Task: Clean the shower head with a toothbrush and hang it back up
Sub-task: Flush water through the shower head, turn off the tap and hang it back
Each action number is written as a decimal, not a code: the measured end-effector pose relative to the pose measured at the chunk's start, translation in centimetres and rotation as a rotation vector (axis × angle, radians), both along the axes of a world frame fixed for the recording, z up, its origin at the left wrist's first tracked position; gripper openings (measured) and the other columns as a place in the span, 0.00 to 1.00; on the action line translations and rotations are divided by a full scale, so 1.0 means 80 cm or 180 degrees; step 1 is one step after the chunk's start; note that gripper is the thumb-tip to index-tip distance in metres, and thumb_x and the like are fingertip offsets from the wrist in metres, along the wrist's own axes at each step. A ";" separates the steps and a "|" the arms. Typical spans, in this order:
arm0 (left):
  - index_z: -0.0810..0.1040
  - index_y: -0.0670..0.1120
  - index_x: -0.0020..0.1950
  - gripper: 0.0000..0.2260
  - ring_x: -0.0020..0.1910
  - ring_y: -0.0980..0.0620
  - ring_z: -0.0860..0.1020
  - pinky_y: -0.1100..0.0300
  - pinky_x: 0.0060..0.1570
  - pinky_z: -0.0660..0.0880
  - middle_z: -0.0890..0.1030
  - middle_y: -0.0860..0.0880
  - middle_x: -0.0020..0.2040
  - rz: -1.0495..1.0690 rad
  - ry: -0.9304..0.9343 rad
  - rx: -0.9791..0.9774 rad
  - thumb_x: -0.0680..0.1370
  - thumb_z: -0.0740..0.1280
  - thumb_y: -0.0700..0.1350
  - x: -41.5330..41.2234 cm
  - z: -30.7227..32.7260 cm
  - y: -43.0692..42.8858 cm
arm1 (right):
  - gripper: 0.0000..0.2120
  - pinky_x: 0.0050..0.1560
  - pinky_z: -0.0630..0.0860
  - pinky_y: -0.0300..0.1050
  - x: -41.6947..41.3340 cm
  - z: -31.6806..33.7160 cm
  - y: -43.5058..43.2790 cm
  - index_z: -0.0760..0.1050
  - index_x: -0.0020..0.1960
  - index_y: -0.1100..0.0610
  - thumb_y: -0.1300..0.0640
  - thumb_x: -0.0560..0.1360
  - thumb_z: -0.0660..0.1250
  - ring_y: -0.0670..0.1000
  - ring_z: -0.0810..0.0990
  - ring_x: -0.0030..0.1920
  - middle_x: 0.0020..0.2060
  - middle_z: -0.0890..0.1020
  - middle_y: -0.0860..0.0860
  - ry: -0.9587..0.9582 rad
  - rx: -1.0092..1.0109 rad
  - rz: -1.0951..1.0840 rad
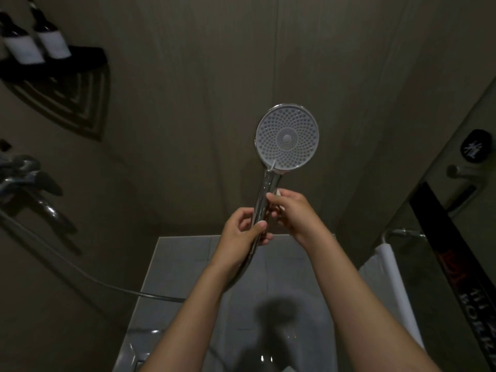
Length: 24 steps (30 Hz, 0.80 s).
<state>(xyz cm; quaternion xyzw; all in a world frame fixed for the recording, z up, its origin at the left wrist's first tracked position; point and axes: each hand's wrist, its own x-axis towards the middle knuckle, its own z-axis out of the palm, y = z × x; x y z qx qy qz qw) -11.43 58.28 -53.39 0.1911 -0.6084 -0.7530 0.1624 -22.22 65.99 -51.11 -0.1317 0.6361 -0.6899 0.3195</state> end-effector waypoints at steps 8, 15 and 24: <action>0.70 0.38 0.54 0.06 0.34 0.52 0.83 0.60 0.39 0.80 0.79 0.42 0.44 0.0021 0.0233 -0.0218 0.78 0.63 0.34 -0.038 0.061 -0.032 | 0.09 0.24 0.60 0.34 -0.029 0.081 -0.029 0.73 0.37 0.54 0.60 0.76 0.64 0.46 0.66 0.28 0.30 0.73 0.51 0.0600 0.0085 0.0058; 0.73 0.45 0.49 0.06 0.37 0.56 0.81 0.64 0.42 0.77 0.81 0.46 0.41 0.0182 0.0329 -0.0765 0.76 0.66 0.35 -0.048 0.100 -0.058 | 0.11 0.29 0.61 0.38 -0.034 0.131 -0.047 0.73 0.35 0.54 0.61 0.76 0.65 0.45 0.67 0.28 0.28 0.73 0.49 0.0895 -0.0032 0.0203; 0.75 0.46 0.49 0.05 0.39 0.51 0.82 0.51 0.49 0.76 0.83 0.47 0.40 0.0143 0.0455 -0.0470 0.77 0.65 0.36 -0.041 0.118 -0.081 | 0.05 0.25 0.63 0.35 -0.036 0.136 -0.074 0.74 0.44 0.56 0.56 0.76 0.66 0.43 0.67 0.24 0.30 0.72 0.50 0.1054 -0.0272 0.0397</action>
